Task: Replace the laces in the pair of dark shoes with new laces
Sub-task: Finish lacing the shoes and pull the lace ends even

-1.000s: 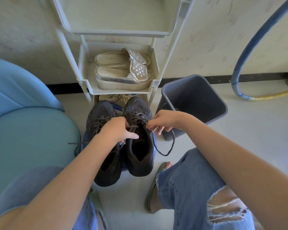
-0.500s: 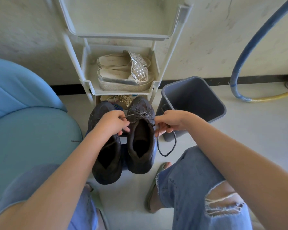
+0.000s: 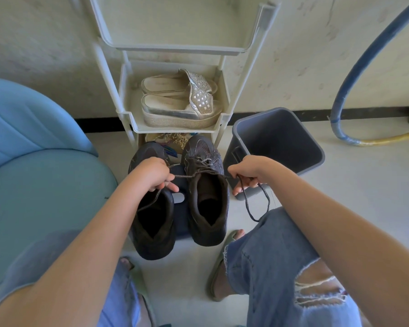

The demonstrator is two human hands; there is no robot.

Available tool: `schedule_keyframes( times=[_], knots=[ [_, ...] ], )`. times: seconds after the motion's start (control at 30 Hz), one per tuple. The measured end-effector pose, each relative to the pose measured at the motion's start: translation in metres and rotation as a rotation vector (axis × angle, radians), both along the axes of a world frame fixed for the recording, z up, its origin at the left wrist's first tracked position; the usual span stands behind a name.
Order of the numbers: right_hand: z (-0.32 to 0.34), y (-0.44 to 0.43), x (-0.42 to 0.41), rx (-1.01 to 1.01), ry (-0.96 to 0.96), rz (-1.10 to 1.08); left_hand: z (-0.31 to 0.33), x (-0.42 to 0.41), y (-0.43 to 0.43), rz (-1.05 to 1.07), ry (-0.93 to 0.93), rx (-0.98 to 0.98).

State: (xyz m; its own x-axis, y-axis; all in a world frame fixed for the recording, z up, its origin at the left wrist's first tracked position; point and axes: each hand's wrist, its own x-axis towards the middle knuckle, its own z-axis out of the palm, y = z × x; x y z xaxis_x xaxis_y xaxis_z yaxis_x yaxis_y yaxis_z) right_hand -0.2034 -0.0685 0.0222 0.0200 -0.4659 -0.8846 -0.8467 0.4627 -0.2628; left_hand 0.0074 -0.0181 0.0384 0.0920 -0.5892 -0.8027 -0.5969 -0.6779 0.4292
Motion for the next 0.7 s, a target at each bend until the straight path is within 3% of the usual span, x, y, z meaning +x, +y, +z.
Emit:
schedule_keyframes(
  times=[0.3, 0.43, 0.53, 0.7],
  knots=[
    [0.005, 0.004, -0.002, -0.121, -0.003, 0.019, -0.012, 0.007, 0.0, 0.039, -0.074, -0.176],
    [0.007, -0.001, -0.007, -0.368, -0.035, 0.049, -0.012, 0.012, 0.001, 0.075, 0.016, -0.423],
    [0.015, -0.003, -0.002, -0.495, -0.223, -0.111, -0.003, 0.007, -0.003, 0.177, 0.135, -0.592],
    [0.055, -0.001, 0.023, -0.617, -0.539, -0.187, 0.034, -0.006, -0.014, 0.254, 0.348, -0.539]
  ],
)
